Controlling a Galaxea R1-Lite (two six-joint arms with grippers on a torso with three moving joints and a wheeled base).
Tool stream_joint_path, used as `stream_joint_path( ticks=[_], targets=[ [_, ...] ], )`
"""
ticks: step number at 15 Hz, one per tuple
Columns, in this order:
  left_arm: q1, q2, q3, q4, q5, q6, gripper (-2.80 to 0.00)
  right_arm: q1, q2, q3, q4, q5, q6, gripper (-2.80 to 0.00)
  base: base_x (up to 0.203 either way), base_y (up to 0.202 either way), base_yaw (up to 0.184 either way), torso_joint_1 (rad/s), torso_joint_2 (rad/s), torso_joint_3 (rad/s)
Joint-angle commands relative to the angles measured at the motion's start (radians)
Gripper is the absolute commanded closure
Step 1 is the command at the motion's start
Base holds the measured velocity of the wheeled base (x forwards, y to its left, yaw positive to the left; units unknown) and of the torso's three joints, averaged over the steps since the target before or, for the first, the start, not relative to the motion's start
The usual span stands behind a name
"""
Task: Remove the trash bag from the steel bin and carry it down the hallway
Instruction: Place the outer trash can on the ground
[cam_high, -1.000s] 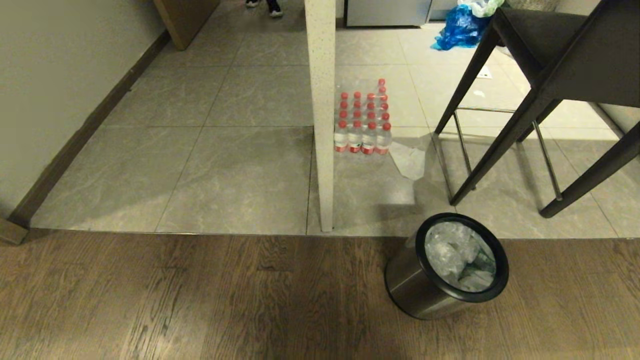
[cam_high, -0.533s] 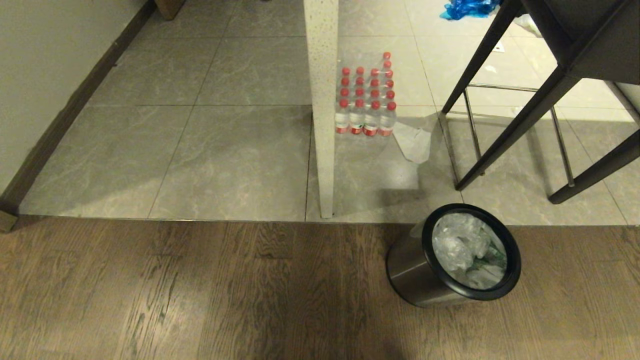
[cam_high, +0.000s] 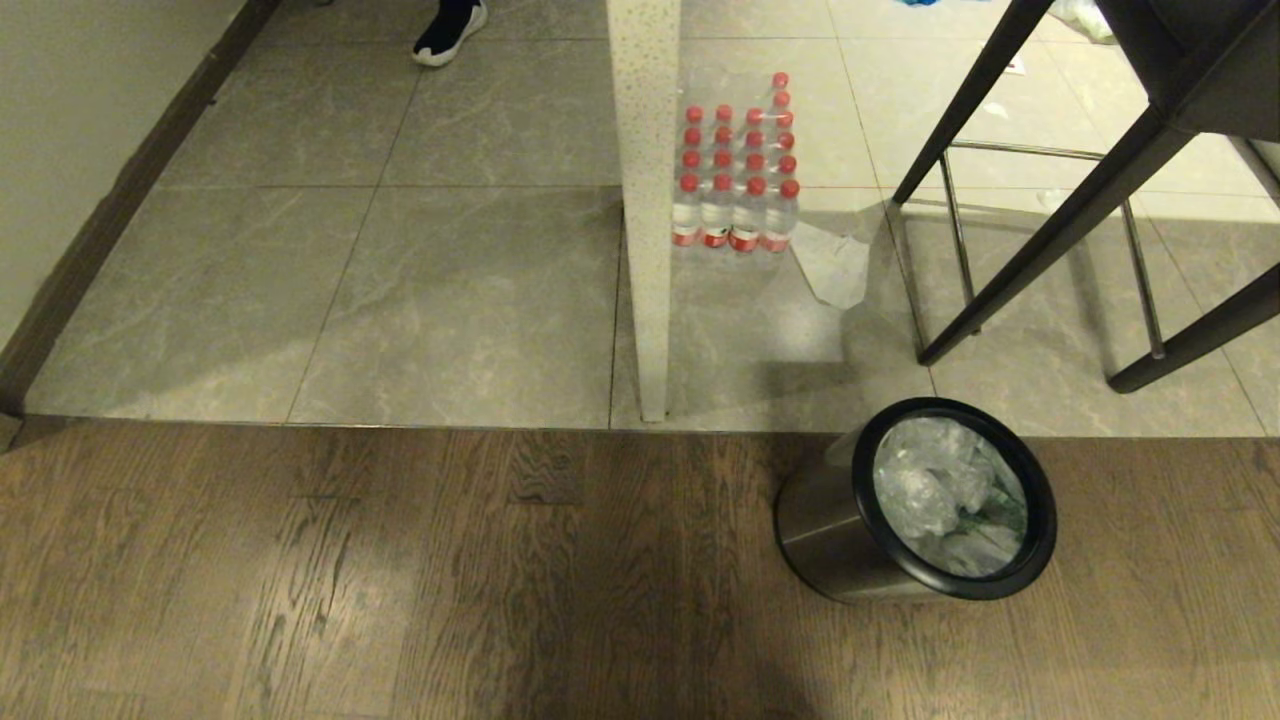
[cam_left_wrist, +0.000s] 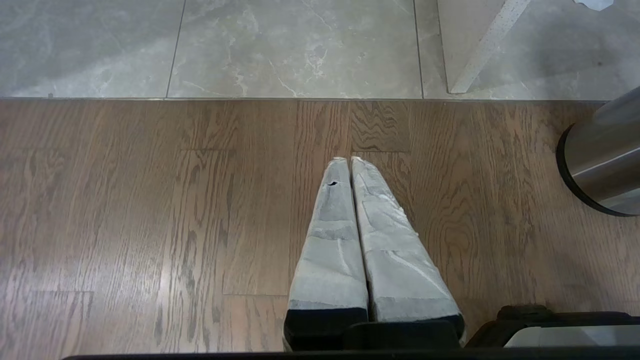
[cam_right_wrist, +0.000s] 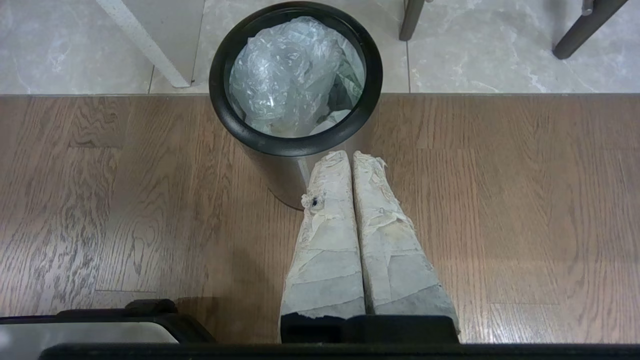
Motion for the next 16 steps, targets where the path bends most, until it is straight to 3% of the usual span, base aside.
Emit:
stream_joint_path(
  ticks=[1, 13, 16],
  targets=[
    [0.000, 0.000, 0.000, -0.001, 0.000, 0.000, 0.00, 0.000, 0.000, 0.000, 0.000, 0.000, -0.001, 0.00, 0.000, 0.000, 0.000, 0.000, 0.00, 0.000],
    [0.000, 0.000, 0.000, -0.001, 0.000, 0.004, 0.00, 0.000, 0.001, -0.003, 0.011, -0.002, -0.009, 0.00, 0.000, 0.000, 0.000, 0.000, 0.00, 0.000],
    [-0.001, 0.000, -0.001, 0.009, -0.004, 0.043, 0.00, 0.000, 0.003, -0.004, 0.011, -0.002, -0.007, 0.00, 0.000, 0.000, 0.000, 0.000, 0.00, 0.000]
  ],
)
